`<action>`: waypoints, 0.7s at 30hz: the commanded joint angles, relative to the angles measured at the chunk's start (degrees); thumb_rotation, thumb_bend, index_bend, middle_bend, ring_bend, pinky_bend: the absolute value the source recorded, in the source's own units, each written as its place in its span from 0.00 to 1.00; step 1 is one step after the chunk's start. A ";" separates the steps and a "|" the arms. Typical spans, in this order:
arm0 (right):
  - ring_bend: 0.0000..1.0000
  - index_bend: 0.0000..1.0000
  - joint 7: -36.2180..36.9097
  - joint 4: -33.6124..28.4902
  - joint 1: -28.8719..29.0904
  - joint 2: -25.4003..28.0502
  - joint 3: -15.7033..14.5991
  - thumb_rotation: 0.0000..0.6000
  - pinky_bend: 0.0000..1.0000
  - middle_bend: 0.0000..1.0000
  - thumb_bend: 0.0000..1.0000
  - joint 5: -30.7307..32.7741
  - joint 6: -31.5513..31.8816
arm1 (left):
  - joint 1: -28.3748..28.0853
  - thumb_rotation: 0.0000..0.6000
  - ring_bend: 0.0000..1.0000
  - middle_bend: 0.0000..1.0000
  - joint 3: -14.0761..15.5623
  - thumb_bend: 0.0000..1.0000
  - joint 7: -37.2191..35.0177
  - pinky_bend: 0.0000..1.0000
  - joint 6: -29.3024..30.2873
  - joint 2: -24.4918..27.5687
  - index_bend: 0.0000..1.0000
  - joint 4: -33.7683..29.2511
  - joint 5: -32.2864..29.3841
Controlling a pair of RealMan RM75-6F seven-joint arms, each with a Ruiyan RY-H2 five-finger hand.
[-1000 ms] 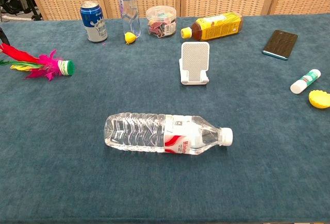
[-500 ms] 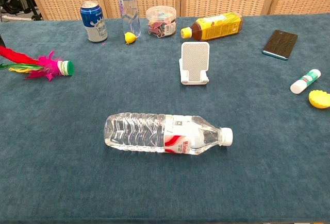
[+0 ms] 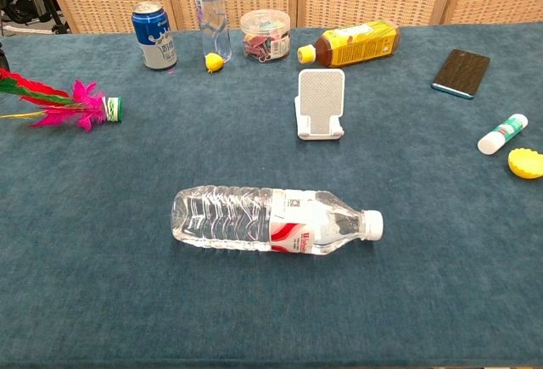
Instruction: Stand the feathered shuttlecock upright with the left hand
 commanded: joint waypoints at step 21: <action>0.00 0.00 0.69 -0.22 -0.27 0.28 0.04 1.00 0.00 0.00 0.00 -0.36 0.63 | -0.26 1.00 0.00 0.00 -4.23 0.61 0.57 0.00 10.22 9.19 0.61 -18.62 6.36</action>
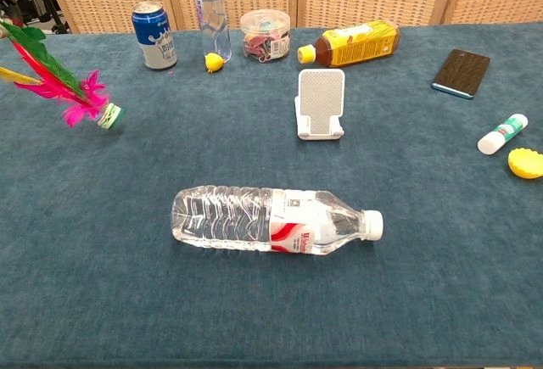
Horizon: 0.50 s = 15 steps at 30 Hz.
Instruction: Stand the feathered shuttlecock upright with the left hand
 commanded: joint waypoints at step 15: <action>0.00 0.00 0.82 -0.33 -0.44 0.52 -0.05 1.00 0.00 0.00 0.00 -0.93 1.13 | -0.22 1.00 0.00 0.00 1.50 0.60 6.46 0.00 8.96 2.17 0.61 -9.60 8.78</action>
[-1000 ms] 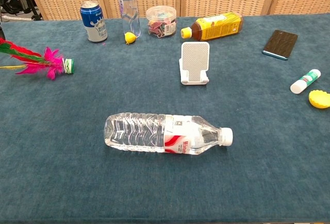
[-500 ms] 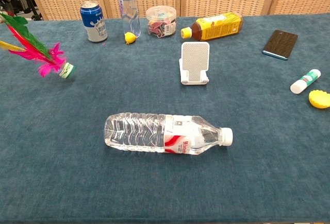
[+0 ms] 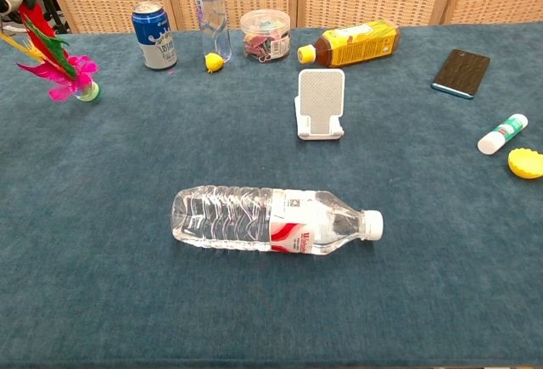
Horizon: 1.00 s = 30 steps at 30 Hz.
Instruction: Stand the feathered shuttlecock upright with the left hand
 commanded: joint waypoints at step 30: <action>0.00 0.00 0.03 0.33 0.00 -0.20 0.19 1.00 0.00 0.00 0.00 0.01 0.02 | 1.96 1.00 0.00 0.00 -3.48 0.44 -3.37 0.00 5.27 -0.26 0.06 1.40 3.23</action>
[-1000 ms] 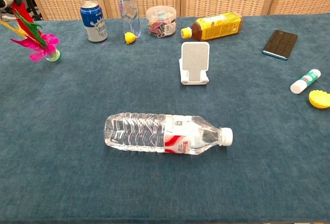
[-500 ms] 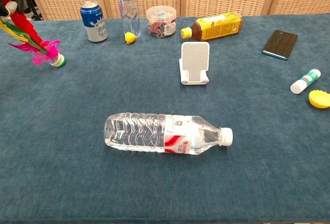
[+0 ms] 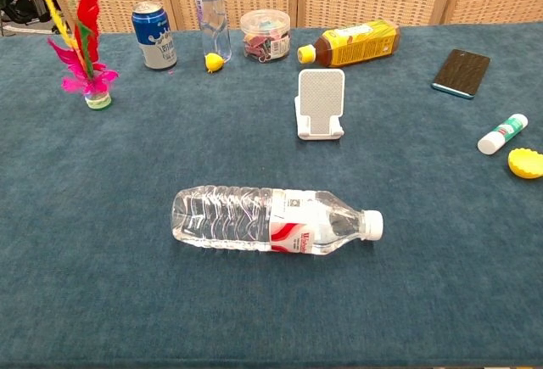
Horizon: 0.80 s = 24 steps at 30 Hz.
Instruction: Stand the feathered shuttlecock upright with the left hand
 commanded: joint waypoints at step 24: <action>0.00 0.00 1.25 -0.13 -0.63 0.38 0.85 1.00 0.00 0.00 0.00 -0.21 2.12 | 27.51 1.00 0.00 0.00 18.20 0.14 -16.20 0.00 19.73 8.12 0.05 -14.56 33.68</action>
